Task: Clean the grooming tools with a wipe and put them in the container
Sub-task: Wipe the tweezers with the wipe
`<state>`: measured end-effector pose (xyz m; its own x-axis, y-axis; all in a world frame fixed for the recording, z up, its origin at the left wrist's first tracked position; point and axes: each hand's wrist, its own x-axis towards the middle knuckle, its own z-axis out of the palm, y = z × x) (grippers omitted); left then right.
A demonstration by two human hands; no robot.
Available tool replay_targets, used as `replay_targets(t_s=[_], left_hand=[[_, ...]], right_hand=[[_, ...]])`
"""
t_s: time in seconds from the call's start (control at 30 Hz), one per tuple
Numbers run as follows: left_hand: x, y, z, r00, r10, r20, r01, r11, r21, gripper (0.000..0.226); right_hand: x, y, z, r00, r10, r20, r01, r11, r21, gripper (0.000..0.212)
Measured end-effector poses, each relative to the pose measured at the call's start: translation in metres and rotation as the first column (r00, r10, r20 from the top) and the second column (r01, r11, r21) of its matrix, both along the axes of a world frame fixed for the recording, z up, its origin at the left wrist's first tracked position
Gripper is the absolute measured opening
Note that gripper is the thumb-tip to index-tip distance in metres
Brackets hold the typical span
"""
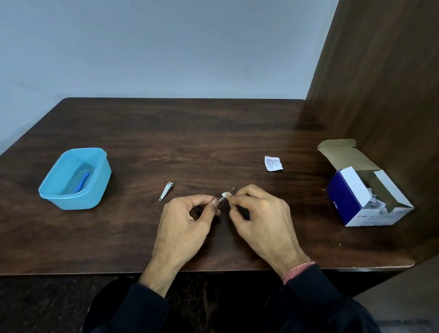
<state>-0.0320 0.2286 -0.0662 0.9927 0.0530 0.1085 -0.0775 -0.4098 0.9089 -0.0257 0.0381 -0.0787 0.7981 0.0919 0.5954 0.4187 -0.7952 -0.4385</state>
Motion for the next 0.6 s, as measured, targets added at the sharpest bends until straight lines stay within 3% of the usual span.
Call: replay_targets(t_s=[0.17,0.3,0.43,0.6], left_hand=[[-0.0017,-0.0015,0.0017,1.000,0.000,-0.008,0.000,1.000,0.020,0.021],[-0.0008,-0.0009,0.0022,1.000,0.003,-0.001,-0.003,1.000,0.010,0.021],[-0.0016,-0.0022,0.0033,1.000,0.000,-0.001,0.000,1.000,0.011,0.022],[-0.0012,-0.0022,0.0049,1.000,0.008,0.003,-0.008,1.000,0.010,0.022]], right_hand=[[0.0023,-0.0001,0.0001,0.997,-0.077,-0.005,0.077,0.995,0.056,0.013],[-0.0002,0.0002,0.0008,1.000,-0.001,0.004,0.001,1.000,0.027,0.014],[0.0015,-0.0005,0.0012,0.997,-0.076,-0.001,0.076,0.996,0.038,0.014],[0.0007,0.0001,0.0015,1.000,-0.023,0.001,0.023,0.999,0.025,0.014]])
